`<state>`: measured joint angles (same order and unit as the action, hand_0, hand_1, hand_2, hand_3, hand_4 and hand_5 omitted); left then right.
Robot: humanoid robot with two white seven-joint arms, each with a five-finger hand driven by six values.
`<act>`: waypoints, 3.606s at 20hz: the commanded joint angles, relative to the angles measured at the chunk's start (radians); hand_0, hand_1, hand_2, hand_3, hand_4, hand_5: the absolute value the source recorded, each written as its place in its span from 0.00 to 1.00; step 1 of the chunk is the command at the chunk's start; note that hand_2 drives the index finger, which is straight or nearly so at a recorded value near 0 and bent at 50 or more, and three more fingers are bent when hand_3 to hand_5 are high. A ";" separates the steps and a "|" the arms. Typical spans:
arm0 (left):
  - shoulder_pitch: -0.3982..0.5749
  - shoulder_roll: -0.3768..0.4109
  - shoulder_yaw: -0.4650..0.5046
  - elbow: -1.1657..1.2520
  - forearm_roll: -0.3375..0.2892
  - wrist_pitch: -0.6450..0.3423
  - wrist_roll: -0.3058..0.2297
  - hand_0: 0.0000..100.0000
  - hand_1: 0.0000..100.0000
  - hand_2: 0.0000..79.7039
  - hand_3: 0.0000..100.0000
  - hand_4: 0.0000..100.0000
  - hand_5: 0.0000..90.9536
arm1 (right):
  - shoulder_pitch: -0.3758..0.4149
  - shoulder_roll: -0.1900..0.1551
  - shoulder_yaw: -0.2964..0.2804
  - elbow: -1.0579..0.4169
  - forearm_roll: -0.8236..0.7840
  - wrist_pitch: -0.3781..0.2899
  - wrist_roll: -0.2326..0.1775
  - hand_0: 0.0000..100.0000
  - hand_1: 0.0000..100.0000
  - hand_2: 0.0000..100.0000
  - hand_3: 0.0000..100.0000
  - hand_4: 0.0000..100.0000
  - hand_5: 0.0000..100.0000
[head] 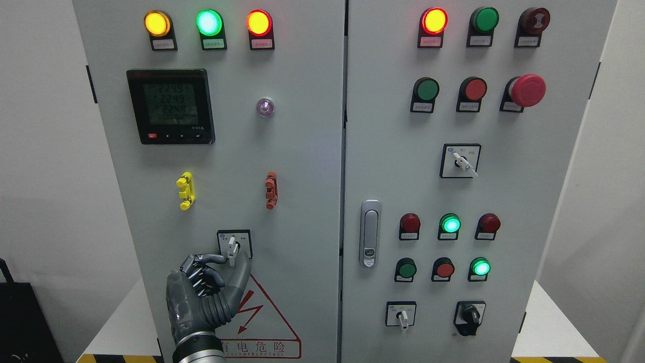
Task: Turn on light switch 1
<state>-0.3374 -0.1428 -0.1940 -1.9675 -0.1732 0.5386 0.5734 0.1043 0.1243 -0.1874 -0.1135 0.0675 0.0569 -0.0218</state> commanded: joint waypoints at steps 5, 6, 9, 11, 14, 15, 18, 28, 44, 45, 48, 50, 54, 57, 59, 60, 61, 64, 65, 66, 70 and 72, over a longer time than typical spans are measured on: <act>-0.009 -0.003 -0.002 0.003 0.001 0.003 0.000 0.16 0.78 0.74 0.98 0.97 0.94 | 0.000 0.000 0.000 0.000 0.000 0.000 0.000 0.00 0.00 0.00 0.00 0.00 0.00; -0.009 -0.003 -0.002 0.003 0.001 0.004 0.000 0.16 0.78 0.74 0.98 0.97 0.94 | 0.000 0.000 0.000 0.000 0.000 0.000 0.000 0.00 0.00 0.00 0.00 0.00 0.00; -0.011 -0.003 -0.002 0.003 0.008 0.017 0.000 0.16 0.78 0.75 0.98 0.97 0.94 | 0.000 0.000 0.000 0.000 0.000 0.000 0.000 0.00 0.00 0.00 0.00 0.00 0.00; -0.012 -0.003 -0.004 0.003 0.008 0.024 -0.001 0.17 0.78 0.75 0.99 0.97 0.94 | 0.000 0.000 -0.001 0.000 0.000 0.000 0.000 0.00 0.00 0.00 0.00 0.00 0.00; -0.020 -0.003 -0.004 0.003 0.009 0.029 -0.001 0.17 0.78 0.76 0.99 0.97 0.94 | 0.000 0.000 0.000 0.000 0.000 0.000 0.000 0.00 0.00 0.00 0.00 0.00 0.00; -0.022 -0.004 -0.002 0.003 0.008 0.029 -0.001 0.17 0.78 0.76 0.99 0.97 0.94 | 0.000 0.000 -0.001 0.000 0.000 0.000 0.000 0.00 0.00 0.00 0.00 0.00 0.00; -0.031 -0.006 -0.002 0.003 0.008 0.038 -0.001 0.18 0.78 0.76 1.00 0.98 0.94 | 0.000 0.000 0.000 0.000 0.000 0.000 0.000 0.00 0.00 0.00 0.00 0.00 0.00; -0.031 -0.006 -0.001 0.001 0.008 0.041 -0.001 0.19 0.77 0.78 1.00 0.98 0.94 | 0.000 0.000 0.000 0.000 0.000 0.000 0.000 0.00 0.00 0.00 0.00 0.00 0.00; -0.032 -0.006 -0.001 -0.001 0.003 0.047 0.000 0.20 0.75 0.78 1.00 0.98 0.93 | 0.000 0.000 0.000 0.000 0.000 0.000 0.000 0.00 0.00 0.00 0.00 0.00 0.00; -0.032 -0.006 -0.001 -0.001 0.001 0.047 0.000 0.20 0.74 0.78 1.00 0.98 0.93 | 0.000 0.000 0.000 0.000 0.000 0.000 0.000 0.00 0.00 0.00 0.00 0.00 0.00; -0.032 -0.006 -0.001 -0.001 0.001 0.047 0.000 0.21 0.74 0.78 1.00 0.98 0.93 | 0.000 0.000 0.000 0.000 0.000 0.000 0.000 0.00 0.00 0.00 0.00 0.00 0.00; -0.032 -0.006 -0.001 -0.001 0.000 0.047 0.000 0.21 0.74 0.77 1.00 0.98 0.93 | 0.000 0.000 0.000 0.000 0.000 0.000 0.000 0.00 0.00 0.00 0.00 0.00 0.00; -0.034 -0.006 -0.001 -0.001 0.000 0.058 0.000 0.22 0.73 0.77 1.00 0.99 0.93 | 0.000 0.000 0.000 0.000 0.000 0.000 0.000 0.00 0.00 0.00 0.00 0.00 0.00; -0.034 -0.006 -0.001 -0.001 0.000 0.058 0.000 0.23 0.74 0.77 1.00 0.99 0.93 | 0.000 0.000 -0.001 0.000 0.000 0.000 0.000 0.00 0.00 0.00 0.00 0.00 0.00; -0.032 -0.006 -0.001 -0.001 0.000 0.058 0.000 0.23 0.74 0.77 1.00 0.99 0.93 | 0.000 0.000 0.000 0.000 0.000 0.000 0.000 0.00 0.00 0.00 0.00 0.00 0.00; -0.032 -0.006 -0.001 -0.001 0.000 0.058 0.000 0.23 0.74 0.77 1.00 0.99 0.93 | 0.000 0.000 0.000 0.000 0.000 0.000 0.000 0.00 0.00 0.00 0.00 0.00 0.00; -0.032 -0.006 -0.001 -0.001 0.000 0.058 0.000 0.24 0.74 0.77 1.00 0.99 0.93 | 0.000 0.000 0.000 0.000 0.000 0.000 0.000 0.00 0.00 0.00 0.00 0.00 0.00; -0.032 -0.006 -0.001 -0.001 0.000 0.058 0.000 0.24 0.74 0.77 1.00 0.99 0.93 | 0.000 0.000 0.000 0.000 0.000 0.000 0.000 0.00 0.00 0.00 0.00 0.00 0.00; -0.032 -0.006 -0.001 -0.001 0.000 0.060 0.000 0.24 0.74 0.77 1.00 0.99 0.93 | 0.000 0.000 0.000 0.000 0.000 0.000 0.000 0.00 0.00 0.00 0.00 0.00 0.00; -0.032 -0.006 -0.001 -0.001 0.000 0.060 0.000 0.24 0.74 0.77 1.00 0.99 0.93 | 0.000 0.000 0.000 0.000 0.000 0.000 0.000 0.00 0.00 0.00 0.00 0.00 0.00; -0.031 -0.005 -0.001 -0.001 0.000 0.060 0.000 0.25 0.73 0.77 1.00 0.99 0.93 | 0.000 0.000 0.000 0.000 0.000 0.000 0.000 0.00 0.00 0.00 0.00 0.00 0.00; -0.031 -0.006 -0.001 -0.001 0.000 0.060 -0.001 0.26 0.73 0.77 1.00 0.99 0.93 | 0.000 0.000 0.000 0.000 0.000 0.000 0.000 0.00 0.00 0.00 0.00 0.00 0.00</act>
<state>-0.3690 -0.1486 -0.1949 -1.9680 -0.1733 0.5980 0.5732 0.1043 0.1242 -0.1873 -0.1135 0.0675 0.0569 -0.0218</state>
